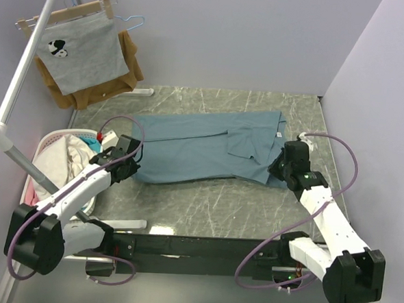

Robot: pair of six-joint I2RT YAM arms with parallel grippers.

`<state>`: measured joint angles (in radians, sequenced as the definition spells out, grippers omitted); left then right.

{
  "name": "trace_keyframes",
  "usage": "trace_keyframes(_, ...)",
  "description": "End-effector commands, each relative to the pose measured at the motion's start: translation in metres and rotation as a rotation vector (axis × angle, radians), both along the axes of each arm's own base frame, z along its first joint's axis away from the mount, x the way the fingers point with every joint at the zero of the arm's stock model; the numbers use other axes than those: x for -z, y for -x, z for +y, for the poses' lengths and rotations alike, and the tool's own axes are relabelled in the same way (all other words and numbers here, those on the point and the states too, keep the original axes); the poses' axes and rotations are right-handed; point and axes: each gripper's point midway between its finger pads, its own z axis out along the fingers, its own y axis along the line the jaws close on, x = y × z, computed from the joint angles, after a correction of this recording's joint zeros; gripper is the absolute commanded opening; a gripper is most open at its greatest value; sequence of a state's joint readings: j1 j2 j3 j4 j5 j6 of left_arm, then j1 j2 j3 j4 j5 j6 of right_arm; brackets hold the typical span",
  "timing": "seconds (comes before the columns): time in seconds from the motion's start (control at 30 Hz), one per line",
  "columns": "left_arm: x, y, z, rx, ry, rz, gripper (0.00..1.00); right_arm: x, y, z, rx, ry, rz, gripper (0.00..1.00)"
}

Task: Fold and stack the t-shirts
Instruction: Fold the other side of the tshirt into a rectangle

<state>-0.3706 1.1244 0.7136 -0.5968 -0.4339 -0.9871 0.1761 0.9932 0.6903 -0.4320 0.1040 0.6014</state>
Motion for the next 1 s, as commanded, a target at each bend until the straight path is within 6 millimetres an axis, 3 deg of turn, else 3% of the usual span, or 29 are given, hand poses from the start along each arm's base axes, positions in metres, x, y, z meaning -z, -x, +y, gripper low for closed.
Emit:
trace_keyframes(0.0, 0.0, -0.007, 0.011, 0.019, -0.048, 0.019, 0.01, -0.012, 0.009, -0.011, 0.069, 0.004, -0.014, 0.0)
trace_keyframes(0.13, 0.004, -0.013, 0.028, -0.006, -0.07, 0.026, 0.01, -0.011, 0.017, -0.02, 0.112, 0.016, -0.034, 0.0)
trace_keyframes(0.27, 0.009, -0.025, 0.034, 0.0, -0.073, 0.026, 0.01, -0.017, 0.003, -0.023, 0.113, 0.038, -0.062, 0.0)
trace_keyframes(0.43, 0.008, -0.051, 0.033, 0.015, -0.081, 0.005, 0.01, -0.015, -0.022, -0.019, 0.083, 0.067, -0.044, 0.0)
trace_keyframes(0.7, 0.022, -0.097, 0.028, 0.038, -0.099, 0.045, 0.01, -0.021, -0.067, -0.019, 0.065, 0.103, -0.043, 0.0)
trace_keyframes(0.73, 0.015, -0.108, 0.027, 0.042, -0.102, 0.027, 0.01, -0.015, -0.072, -0.018, 0.052, 0.105, -0.023, 0.0)
trace_keyframes(0.77, 0.021, -0.112, 0.027, 0.044, -0.109, 0.045, 0.01, -0.014, -0.076, -0.018, 0.047, 0.105, -0.017, 0.0)
trace_keyframes(0.8, 0.021, -0.117, 0.028, 0.045, -0.114, 0.049, 0.01, -0.021, -0.085, -0.016, 0.044, 0.102, -0.031, 0.0)
trace_keyframes(0.9, 0.021, -0.136, 0.027, 0.05, -0.127, 0.053, 0.01, -0.006, -0.105, -0.009, 0.004, 0.102, 0.023, 0.0)
trace_keyframes(0.97, 0.029, -0.14, 0.028, 0.045, -0.137, 0.08, 0.01, -0.01, -0.12, -0.003, -0.013, 0.088, 0.016, 0.0)
